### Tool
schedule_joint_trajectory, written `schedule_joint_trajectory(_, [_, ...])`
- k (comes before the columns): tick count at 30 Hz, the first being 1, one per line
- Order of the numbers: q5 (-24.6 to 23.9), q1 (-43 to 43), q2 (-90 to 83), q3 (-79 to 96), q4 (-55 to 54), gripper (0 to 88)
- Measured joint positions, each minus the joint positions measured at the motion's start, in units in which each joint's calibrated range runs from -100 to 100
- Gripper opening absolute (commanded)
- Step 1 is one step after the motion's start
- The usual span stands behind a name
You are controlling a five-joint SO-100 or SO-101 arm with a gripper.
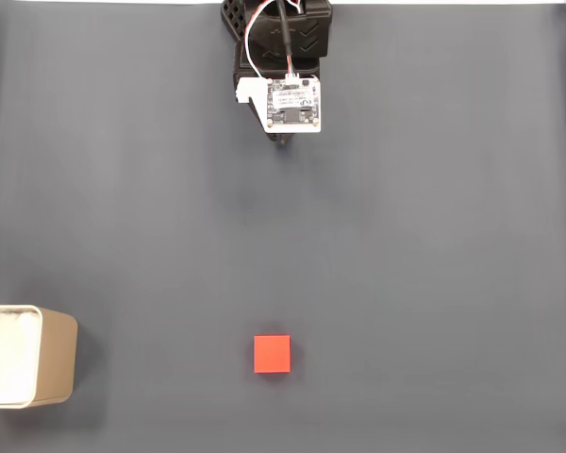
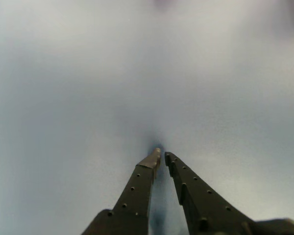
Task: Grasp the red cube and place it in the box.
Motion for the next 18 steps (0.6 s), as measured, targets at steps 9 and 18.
schedule_joint_trajectory(9, [-0.4,0.5,5.0,-9.0,-17.5,0.6])
schedule_joint_trajectory(18, [-0.2,0.5,28.7,-39.8,-21.0,0.6])
